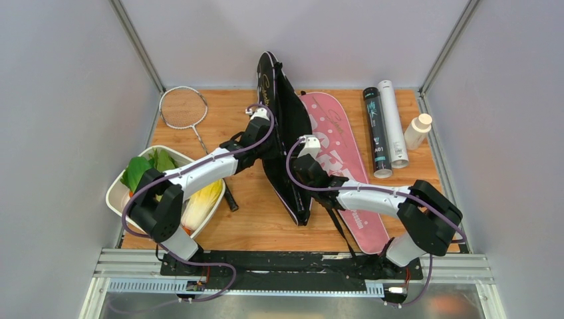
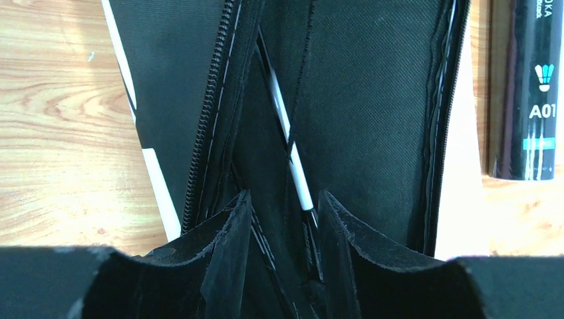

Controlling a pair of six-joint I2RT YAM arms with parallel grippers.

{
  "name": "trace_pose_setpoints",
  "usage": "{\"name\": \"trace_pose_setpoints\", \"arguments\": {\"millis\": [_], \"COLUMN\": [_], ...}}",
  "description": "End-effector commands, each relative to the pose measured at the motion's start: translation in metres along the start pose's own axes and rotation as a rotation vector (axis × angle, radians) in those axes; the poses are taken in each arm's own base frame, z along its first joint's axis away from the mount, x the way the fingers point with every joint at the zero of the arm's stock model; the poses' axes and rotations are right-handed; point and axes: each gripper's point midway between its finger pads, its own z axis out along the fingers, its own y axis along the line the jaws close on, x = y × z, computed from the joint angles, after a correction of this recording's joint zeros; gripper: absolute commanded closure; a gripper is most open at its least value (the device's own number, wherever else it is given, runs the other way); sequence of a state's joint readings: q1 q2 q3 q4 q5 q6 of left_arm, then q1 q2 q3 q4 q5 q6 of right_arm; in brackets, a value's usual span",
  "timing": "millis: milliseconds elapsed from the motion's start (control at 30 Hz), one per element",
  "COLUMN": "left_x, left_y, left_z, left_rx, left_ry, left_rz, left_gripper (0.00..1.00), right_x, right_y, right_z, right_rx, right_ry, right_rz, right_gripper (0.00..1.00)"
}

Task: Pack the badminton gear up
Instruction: Place the racket in the racket bag.

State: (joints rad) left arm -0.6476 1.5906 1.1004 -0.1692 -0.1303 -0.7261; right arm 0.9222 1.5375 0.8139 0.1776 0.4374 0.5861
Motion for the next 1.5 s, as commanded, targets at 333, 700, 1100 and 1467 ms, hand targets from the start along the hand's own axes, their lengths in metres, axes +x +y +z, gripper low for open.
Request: {"name": "trace_pose_setpoints", "arguments": {"millis": [333, 700, 1100, 1467], "left_x": [0.016, 0.011, 0.008, -0.012], "left_y": [0.002, 0.0, 0.017, 0.031], "left_z": [0.036, -0.003, -0.043, -0.058], "left_rx": [0.021, 0.138, 0.176, 0.176], "left_ry": [0.01, 0.165, 0.32, 0.302], "left_rz": [-0.051, -0.064, 0.12, 0.119], "left_gripper": [0.61, 1.0, 1.0, 1.0], "right_x": [-0.036, -0.072, -0.113, -0.109], "right_y": [0.023, 0.014, 0.032, 0.006], "right_z": [-0.004, -0.015, -0.018, -0.022], "right_rx": [-0.065, -0.019, -0.041, 0.037], "right_ry": [-0.111, -0.196, -0.268, -0.287], "right_rz": [0.075, 0.087, 0.089, 0.077], "right_gripper": [1.0, 1.0, 1.0, 1.0]}}
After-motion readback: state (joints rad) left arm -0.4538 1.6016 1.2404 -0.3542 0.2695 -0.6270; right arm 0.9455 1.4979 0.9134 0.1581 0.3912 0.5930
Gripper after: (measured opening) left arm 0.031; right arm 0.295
